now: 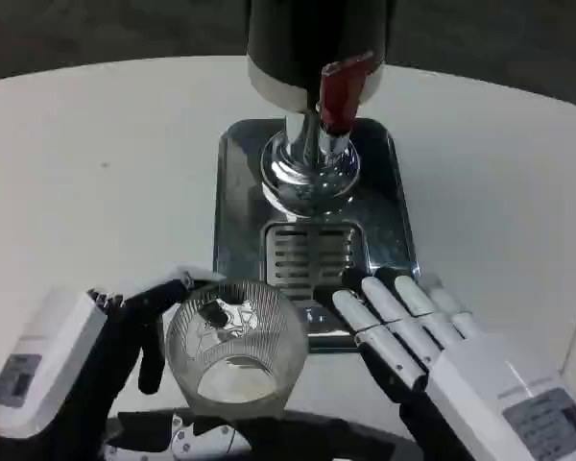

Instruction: Grasp the cup under the faucet to collect the drink, then remove the cup.

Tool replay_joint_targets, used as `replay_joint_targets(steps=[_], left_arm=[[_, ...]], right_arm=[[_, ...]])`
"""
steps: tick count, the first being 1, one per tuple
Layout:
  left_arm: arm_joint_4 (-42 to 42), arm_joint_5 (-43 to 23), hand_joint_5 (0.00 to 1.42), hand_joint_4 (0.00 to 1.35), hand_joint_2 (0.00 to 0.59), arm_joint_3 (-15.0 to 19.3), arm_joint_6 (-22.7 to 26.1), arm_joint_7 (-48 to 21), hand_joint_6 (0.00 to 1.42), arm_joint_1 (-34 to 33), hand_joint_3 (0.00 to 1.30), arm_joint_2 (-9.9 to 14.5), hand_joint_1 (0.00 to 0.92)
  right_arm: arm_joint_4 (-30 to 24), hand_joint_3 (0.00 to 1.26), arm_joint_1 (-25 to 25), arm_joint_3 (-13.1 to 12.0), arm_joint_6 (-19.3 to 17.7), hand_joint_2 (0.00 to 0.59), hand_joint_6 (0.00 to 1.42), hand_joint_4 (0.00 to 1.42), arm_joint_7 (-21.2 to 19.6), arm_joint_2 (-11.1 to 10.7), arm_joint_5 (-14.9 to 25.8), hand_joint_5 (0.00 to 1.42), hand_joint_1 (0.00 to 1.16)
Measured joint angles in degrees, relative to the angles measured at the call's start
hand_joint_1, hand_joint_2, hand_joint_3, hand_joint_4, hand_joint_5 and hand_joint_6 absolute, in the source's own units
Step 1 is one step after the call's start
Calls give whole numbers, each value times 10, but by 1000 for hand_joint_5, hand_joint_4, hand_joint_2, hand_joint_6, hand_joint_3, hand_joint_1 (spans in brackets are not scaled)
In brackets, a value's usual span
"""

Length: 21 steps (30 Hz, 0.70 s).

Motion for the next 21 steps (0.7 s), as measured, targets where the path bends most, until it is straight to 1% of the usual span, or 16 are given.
replay_joint_targets(steps=[21], left_arm=[[0,2,1193,1071,0,-2,0,0,1406,0,973,0,641]], right_arm=[[2,73,4,3,1,497,0,0,0,13,-6,0,355]])
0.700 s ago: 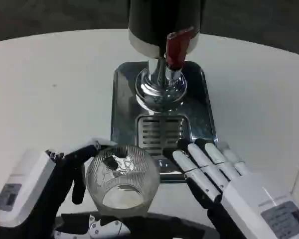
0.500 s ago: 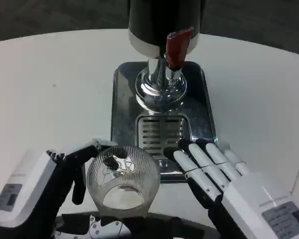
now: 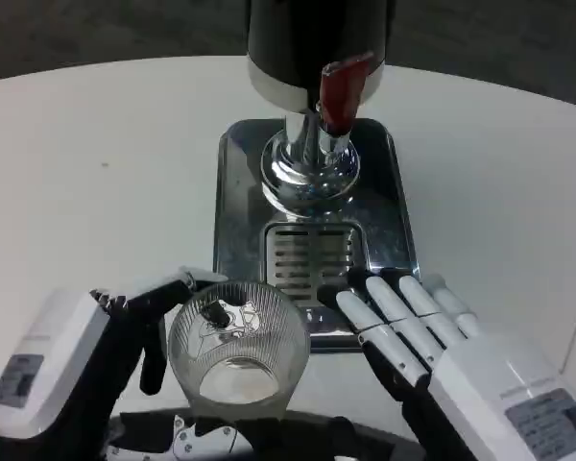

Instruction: Grasp the cup under the faucet to collect the drink, then remove the cup.

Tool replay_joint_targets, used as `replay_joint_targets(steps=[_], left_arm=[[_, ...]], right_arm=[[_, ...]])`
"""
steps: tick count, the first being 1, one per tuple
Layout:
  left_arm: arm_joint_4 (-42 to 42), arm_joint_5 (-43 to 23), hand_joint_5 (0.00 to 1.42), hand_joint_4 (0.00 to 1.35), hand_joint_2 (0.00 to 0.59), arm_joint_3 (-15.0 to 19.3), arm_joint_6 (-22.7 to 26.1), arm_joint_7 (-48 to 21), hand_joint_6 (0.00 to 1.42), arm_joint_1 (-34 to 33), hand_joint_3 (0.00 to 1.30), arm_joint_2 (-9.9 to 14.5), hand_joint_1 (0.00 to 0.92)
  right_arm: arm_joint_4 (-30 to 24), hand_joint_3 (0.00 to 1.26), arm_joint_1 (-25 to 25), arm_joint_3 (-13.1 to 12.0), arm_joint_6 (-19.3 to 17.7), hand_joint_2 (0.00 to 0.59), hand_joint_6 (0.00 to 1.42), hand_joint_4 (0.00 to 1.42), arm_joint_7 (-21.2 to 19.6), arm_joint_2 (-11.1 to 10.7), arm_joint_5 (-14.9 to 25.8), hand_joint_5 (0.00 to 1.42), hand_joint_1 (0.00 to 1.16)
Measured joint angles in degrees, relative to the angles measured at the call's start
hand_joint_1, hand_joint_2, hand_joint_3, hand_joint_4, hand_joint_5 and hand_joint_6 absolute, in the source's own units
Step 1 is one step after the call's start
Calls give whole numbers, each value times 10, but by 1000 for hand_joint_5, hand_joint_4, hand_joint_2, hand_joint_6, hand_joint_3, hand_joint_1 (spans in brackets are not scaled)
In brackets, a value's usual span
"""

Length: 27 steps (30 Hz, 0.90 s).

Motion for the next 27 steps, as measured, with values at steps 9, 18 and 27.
replay_joint_targets(steps=[9,18,27], left_arm=[[27,16,1193,1071,0,-2,0,9,1406,-10,973,2,642],[123,41,1193,1071,0,-9,15,34,1406,-122,973,19,642],[332,103,1193,1071,0,-76,7,116,1406,-301,973,50,642]], right_arm=[[0,73,2,1,4,497,0,0,0,16,-18,0,356],[-1,74,22,-10,10,497,0,0,-5,34,-27,0,356],[-16,74,77,-33,8,497,0,0,-20,37,-25,0,356]])
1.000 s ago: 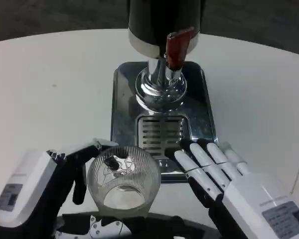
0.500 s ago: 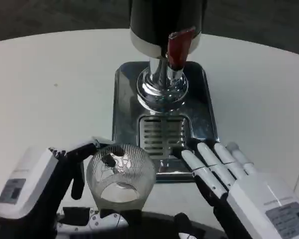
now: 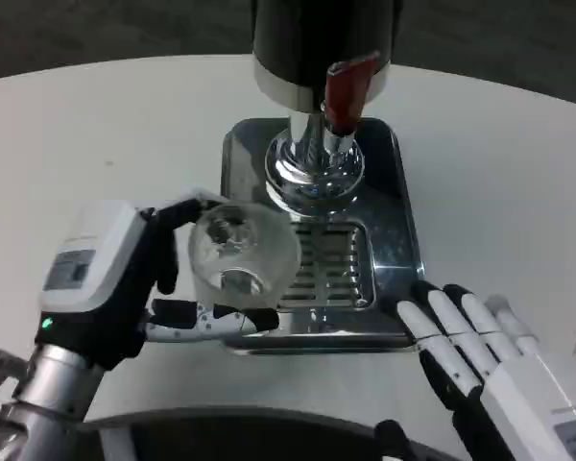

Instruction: Grasp the cup under the faucet to collect the drink, then remove the cup.

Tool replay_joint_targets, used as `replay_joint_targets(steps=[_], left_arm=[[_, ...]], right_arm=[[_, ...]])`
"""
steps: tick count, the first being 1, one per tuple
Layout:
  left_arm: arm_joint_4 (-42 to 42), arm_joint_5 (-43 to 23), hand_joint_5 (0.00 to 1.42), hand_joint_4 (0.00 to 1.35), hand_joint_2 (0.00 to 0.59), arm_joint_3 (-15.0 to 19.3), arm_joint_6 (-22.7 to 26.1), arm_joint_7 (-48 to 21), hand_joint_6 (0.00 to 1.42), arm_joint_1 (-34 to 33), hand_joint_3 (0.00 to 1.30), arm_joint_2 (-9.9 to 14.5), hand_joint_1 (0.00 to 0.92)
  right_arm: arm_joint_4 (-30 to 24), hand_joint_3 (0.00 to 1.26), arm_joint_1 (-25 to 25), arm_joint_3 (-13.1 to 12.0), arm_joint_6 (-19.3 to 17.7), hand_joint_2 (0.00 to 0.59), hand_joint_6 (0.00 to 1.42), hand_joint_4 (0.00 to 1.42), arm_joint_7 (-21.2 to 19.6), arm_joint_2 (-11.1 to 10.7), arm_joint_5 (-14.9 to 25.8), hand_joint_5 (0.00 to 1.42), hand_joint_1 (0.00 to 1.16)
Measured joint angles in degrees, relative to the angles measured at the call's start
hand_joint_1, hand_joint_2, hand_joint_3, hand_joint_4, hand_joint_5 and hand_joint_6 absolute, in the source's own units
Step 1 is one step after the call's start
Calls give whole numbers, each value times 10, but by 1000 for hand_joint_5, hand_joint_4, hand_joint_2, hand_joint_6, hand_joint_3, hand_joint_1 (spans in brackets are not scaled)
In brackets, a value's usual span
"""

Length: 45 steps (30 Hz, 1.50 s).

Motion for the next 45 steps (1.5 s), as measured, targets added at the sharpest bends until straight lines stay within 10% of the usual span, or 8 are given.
replay_joint_targets(steps=[25,37,45], left_arm=[[365,24,1193,1071,0,-140,-34,184,1406,-267,973,-44,643],[395,31,1183,1059,0,-188,-43,227,1387,-289,973,-47,646],[392,31,1011,797,0,-193,-16,245,1174,-289,784,-42,526]], right_arm=[[-26,82,34,-29,-13,497,0,0,-5,11,19,0,357],[-27,101,35,-35,-13,497,0,10,-5,22,21,1,358],[-27,115,32,-35,-13,506,0,21,-5,26,22,13,365]])
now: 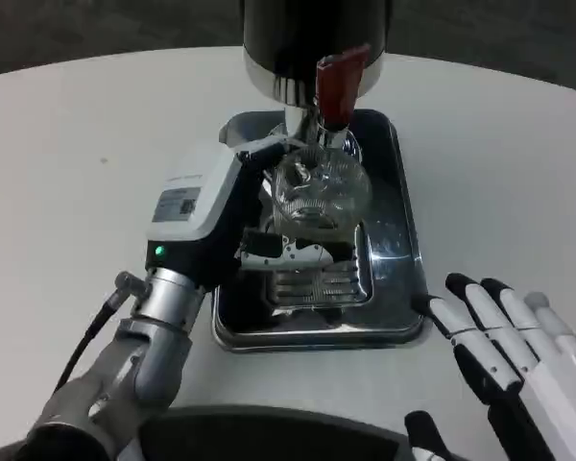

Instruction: Grasp the cup under the faucet to collect the drink, then remove the cup.

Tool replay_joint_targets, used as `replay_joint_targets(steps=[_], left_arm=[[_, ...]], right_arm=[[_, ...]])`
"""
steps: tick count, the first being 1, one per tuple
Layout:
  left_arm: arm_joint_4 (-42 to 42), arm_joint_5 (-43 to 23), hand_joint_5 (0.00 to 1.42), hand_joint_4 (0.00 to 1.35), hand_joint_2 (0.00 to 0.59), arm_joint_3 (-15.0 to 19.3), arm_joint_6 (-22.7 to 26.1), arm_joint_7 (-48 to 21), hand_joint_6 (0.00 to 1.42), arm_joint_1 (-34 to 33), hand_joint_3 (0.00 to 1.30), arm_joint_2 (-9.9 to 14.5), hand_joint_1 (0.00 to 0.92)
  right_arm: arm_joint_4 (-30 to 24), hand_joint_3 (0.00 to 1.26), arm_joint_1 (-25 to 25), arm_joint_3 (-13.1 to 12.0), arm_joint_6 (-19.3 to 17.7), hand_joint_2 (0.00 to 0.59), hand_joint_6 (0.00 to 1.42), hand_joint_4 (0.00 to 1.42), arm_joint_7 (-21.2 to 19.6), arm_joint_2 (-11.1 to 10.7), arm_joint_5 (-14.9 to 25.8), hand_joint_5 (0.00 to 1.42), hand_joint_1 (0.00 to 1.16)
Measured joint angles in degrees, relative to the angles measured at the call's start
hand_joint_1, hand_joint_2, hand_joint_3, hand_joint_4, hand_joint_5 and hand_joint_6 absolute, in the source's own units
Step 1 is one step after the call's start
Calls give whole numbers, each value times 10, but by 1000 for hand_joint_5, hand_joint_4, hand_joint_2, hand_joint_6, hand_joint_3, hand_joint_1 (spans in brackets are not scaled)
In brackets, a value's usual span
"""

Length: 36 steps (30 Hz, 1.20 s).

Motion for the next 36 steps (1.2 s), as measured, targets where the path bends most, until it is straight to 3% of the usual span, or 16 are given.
replay_joint_targets(steps=[5,9,13,26,29,33,36], left_arm=[[-1,-1,927,585,56,-7,13,-8,1029,0,577,5,327],[-1,-3,857,495,59,-11,13,-17,938,2,457,7,279],[-1,-7,685,346,47,-11,9,-20,660,3,318,7,211],[-30,-52,545,270,0,9,-18,-35,439,43,201,27,0],[-77,-82,499,247,0,32,-24,-49,359,79,173,33,0],[-198,-143,409,212,2,86,-23,-88,250,159,133,46,0],[-286,-189,264,117,66,126,-16,-123,152,210,52,55,0]], right_arm=[[1,115,-9,1,3,506,0,22,0,7,0,14,367],[3,118,-10,4,6,506,0,22,0,12,0,22,369],[10,122,-10,9,7,506,1,22,1,14,0,25,370],[16,124,-27,14,15,506,2,22,7,17,0,27,371],[18,120,-32,18,18,506,2,22,8,17,0,27,371],[32,117,-42,21,23,506,2,22,8,17,0,28,372],[40,116,-52,24,29,505,2,22,8,18,-2,28,372]])
